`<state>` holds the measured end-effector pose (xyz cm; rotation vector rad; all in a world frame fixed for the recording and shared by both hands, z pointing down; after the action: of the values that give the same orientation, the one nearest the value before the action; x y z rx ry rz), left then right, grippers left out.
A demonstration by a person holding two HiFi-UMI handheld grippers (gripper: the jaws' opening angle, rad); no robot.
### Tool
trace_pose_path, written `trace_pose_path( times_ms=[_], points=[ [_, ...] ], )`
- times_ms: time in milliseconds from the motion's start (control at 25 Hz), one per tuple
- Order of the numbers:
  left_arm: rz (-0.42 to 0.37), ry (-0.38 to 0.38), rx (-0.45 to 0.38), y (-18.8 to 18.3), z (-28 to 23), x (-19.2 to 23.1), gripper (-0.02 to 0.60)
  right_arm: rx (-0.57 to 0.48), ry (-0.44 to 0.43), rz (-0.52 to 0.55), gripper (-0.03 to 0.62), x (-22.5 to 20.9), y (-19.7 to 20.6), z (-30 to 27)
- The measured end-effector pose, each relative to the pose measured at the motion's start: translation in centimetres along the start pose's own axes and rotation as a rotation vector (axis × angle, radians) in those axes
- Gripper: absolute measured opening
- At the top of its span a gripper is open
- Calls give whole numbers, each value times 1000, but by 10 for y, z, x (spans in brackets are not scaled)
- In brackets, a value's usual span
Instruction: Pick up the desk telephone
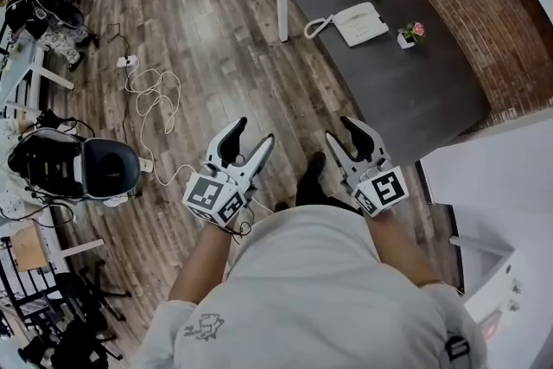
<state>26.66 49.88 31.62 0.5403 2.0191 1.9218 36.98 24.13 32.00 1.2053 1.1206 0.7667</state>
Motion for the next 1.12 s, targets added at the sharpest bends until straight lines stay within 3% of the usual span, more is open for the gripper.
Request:
trace_pose_path(
  times_ms=[560, 840, 1120],
  points=[
    [-36, -2, 19, -28, -175, 43, 287, -17, -39, -40, 179, -168, -43, -86],
    [-50, 41, 37, -37, -252, 37, 287, -24, -14, -65, 179, -239, -61, -89],
    [-61, 127, 47, -40, -308, 32, 285, -37, 49, -83, 178, -272, -66, -79]
  ],
)
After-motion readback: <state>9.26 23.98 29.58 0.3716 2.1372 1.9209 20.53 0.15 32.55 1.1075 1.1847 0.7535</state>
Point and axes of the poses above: the fingertips, and each gripper's own axes: z backward along the fingers, x to its left, y out of its underside, the point moved 9 cm from there along z, backward along the fingers, and after that the axes turned 13 degrees about -z, right-handed, at the moved point
